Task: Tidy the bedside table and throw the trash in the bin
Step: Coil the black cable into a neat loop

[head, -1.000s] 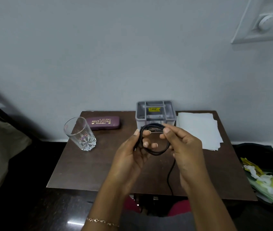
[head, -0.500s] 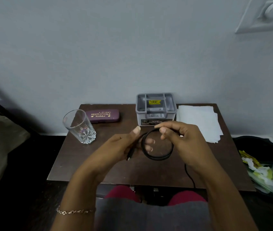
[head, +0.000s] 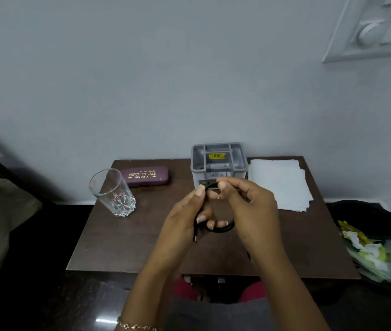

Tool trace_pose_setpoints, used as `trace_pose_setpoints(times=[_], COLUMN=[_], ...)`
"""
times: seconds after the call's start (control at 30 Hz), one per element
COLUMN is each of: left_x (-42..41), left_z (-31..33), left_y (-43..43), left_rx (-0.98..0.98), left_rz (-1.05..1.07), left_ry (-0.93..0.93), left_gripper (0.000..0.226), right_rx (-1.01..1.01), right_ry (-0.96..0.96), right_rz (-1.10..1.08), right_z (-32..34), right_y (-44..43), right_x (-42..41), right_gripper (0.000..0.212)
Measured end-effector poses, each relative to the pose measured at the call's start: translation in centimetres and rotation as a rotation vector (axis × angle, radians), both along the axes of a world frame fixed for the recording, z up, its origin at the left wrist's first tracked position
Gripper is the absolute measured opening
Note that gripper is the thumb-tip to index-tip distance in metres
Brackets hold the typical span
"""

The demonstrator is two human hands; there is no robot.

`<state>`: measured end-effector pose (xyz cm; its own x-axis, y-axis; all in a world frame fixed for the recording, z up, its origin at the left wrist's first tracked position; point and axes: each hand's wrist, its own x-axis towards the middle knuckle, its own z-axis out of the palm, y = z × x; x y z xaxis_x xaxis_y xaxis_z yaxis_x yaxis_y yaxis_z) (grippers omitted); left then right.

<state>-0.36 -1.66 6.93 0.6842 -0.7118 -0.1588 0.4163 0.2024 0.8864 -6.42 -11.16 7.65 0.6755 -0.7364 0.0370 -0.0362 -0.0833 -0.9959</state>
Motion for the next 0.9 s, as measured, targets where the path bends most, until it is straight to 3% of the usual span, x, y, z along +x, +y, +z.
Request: trace_pose_setpoints(times=[0.13, 0.3, 0.47, 0.57, 0.63, 0.73, 0.9], left_x=[0.0, 0.7, -0.2, 0.2, 0.8, 1.4, 1.9], left_z=[0.3, 0.6, -0.1, 0.1, 0.4, 1.0, 0.9], left_y=[-0.4, -0.8, -1.3, -0.7, 0.1, 0.8, 1.3], left_rx=[-0.099, -0.33, -0.152, -0.16, -0.113, 0.044, 0.188], left_rz=[0.149, 0.301, 0.339, 0.237, 0.158, 0.107, 0.104], left_ry=[0.144, 0.281, 0.182, 0.233, 0.22, 0.105, -0.172], left_gripper=[0.03, 0.033, 0.026, 0.018, 0.026, 0.039, 0.037], right_rx=[0.012, 0.244, 0.35, 0.335, 0.3, 0.228, 0.112], right_ry=[0.016, -0.011, -0.107, -0.111, -0.073, -0.016, 0.042], right_rz=[0.015, 0.135, 0.029, -0.011, 0.022, 0.107, 0.156], right_z=[0.3, 0.8, 0.9, 1.0, 0.9, 0.8, 0.7], right_y=[0.7, 1.0, 1.5, 0.8, 0.0, -0.6, -1.2], right_x=[0.3, 0.2, 0.6, 0.5, 0.2, -0.2, 0.0], right_gripper=[0.012, 0.018, 0.015, 0.017, 0.018, 0.019, 0.017])
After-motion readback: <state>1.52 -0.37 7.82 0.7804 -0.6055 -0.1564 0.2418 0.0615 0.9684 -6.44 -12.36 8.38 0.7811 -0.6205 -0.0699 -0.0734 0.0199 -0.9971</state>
